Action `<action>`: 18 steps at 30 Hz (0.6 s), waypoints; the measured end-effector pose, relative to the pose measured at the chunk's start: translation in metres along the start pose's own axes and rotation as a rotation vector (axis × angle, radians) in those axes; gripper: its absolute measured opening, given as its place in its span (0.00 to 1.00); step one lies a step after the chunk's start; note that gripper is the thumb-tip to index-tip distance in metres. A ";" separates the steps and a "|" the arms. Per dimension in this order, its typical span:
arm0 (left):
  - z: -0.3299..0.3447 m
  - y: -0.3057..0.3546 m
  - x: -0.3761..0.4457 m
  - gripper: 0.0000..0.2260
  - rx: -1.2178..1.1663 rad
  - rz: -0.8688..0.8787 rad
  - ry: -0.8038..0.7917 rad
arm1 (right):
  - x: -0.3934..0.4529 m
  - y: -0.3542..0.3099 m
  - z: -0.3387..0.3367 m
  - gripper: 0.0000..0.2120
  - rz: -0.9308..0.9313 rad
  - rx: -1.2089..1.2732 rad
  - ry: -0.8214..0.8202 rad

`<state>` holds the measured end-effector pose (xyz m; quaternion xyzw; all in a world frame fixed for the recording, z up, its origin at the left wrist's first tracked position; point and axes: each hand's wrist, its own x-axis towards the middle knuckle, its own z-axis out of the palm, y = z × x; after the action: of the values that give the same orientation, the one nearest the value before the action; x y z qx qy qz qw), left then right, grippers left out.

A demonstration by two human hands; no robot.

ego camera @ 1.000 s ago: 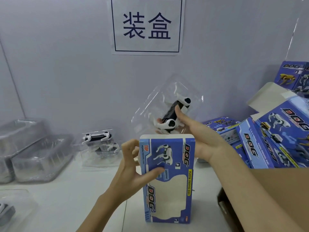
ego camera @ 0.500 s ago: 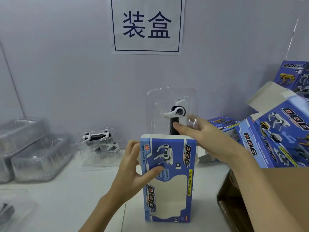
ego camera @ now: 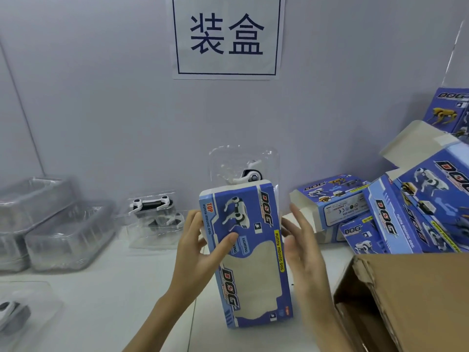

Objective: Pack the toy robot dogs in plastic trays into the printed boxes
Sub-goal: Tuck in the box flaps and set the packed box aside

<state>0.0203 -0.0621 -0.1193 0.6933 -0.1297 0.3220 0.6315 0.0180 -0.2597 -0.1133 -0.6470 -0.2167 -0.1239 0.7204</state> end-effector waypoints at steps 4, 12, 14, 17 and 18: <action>-0.003 0.002 -0.003 0.23 0.025 0.033 -0.028 | -0.010 0.010 0.001 0.34 -0.108 -0.124 0.064; 0.006 0.010 -0.011 0.29 0.080 0.033 -0.162 | -0.002 0.012 -0.006 0.33 -0.053 -0.117 0.093; 0.009 0.010 -0.015 0.25 0.031 0.004 -0.147 | -0.003 0.014 -0.007 0.30 -0.047 -0.080 0.078; 0.010 0.009 -0.024 0.22 -0.021 -0.027 -0.104 | -0.005 0.013 -0.009 0.28 -0.062 -0.065 0.062; 0.011 0.009 -0.027 0.23 -0.045 -0.037 -0.100 | -0.005 0.012 -0.008 0.29 -0.065 -0.080 0.057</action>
<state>-0.0021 -0.0803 -0.1287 0.6965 -0.1554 0.2719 0.6456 0.0204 -0.2667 -0.1270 -0.6641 -0.2119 -0.1741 0.6955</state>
